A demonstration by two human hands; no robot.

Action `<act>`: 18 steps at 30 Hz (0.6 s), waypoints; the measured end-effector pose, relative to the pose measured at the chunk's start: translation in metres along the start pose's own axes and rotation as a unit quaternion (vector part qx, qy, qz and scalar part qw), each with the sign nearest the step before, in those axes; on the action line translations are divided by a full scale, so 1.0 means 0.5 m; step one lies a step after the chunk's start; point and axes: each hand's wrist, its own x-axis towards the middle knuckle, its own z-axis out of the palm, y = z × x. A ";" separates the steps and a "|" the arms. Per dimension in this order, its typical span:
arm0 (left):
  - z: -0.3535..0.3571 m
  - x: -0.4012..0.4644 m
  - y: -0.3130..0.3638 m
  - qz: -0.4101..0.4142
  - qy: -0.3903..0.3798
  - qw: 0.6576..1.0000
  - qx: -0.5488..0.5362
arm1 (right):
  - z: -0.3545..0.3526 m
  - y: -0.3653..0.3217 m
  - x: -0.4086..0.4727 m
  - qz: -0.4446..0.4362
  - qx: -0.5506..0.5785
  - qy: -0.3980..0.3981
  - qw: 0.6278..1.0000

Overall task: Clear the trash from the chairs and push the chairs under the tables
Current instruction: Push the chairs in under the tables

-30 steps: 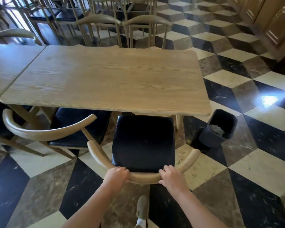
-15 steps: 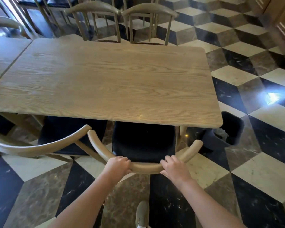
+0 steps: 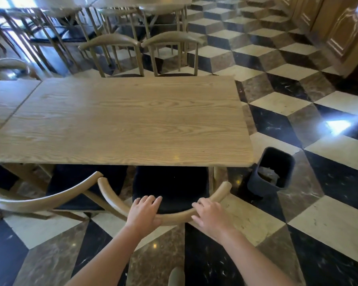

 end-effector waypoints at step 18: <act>-0.128 0.143 0.835 0.081 0.123 0.988 -0.040 | -0.267 0.625 -0.412 0.101 -0.071 0.104 0.987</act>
